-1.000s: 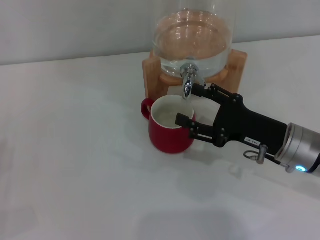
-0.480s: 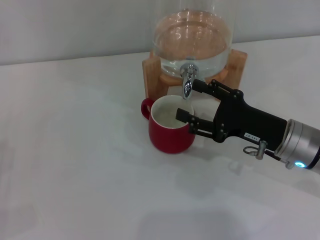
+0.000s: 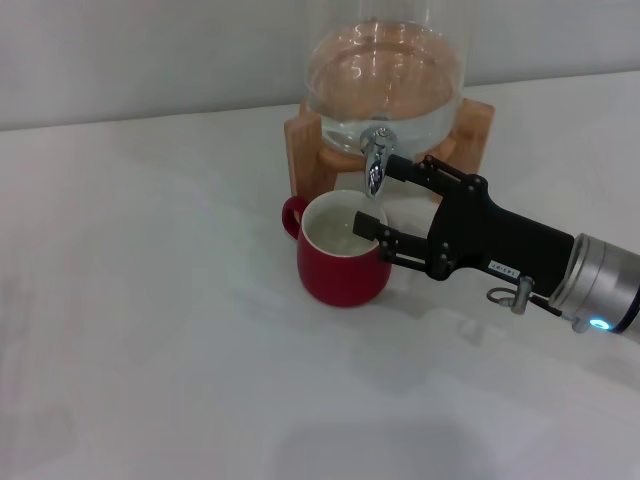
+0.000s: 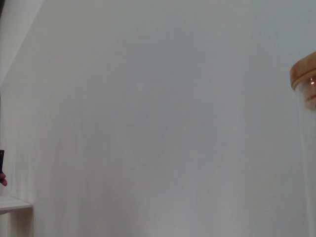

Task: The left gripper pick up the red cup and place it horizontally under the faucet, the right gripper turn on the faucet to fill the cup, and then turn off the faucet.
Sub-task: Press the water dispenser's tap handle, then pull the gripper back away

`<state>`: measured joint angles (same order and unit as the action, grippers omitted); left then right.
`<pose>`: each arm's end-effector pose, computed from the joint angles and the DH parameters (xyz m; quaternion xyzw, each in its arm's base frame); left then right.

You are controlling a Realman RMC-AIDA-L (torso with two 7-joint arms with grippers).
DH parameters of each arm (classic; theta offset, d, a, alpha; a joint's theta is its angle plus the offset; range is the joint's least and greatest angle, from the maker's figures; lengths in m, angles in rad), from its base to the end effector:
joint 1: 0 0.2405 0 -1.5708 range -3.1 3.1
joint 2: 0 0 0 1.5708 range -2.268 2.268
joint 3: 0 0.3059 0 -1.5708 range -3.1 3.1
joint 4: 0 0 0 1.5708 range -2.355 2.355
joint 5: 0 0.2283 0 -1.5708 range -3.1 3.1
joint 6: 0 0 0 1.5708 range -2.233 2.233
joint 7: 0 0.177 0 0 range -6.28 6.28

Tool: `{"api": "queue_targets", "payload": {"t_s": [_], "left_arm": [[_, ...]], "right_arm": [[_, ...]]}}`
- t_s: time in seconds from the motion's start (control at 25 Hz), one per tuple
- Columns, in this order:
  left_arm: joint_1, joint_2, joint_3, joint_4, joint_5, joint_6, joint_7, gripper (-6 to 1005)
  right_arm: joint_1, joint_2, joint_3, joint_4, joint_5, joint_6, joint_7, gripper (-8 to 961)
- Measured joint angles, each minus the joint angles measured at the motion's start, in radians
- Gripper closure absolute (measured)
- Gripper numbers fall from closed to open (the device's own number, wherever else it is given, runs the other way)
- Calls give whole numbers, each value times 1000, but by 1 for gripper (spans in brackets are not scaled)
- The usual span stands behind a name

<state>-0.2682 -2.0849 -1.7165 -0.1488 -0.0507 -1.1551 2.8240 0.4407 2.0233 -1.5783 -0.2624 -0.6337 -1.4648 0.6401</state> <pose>-0.4503 0.3322 -0.0110 -0.6219 -0.3119 -0.2837 0.6599 0.2857 0.3562 -0.0766 -0.8574 0.0963 0.4176 0.2851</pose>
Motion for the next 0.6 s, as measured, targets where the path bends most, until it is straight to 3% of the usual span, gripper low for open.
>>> {"api": "queue_targets", "payload": {"t_s": [0.6], "left_arm": [[-7, 0, 0, 0, 0, 13, 0, 126]], "right_arm": [[-8, -4, 13, -9, 2, 3, -2, 112]]}}
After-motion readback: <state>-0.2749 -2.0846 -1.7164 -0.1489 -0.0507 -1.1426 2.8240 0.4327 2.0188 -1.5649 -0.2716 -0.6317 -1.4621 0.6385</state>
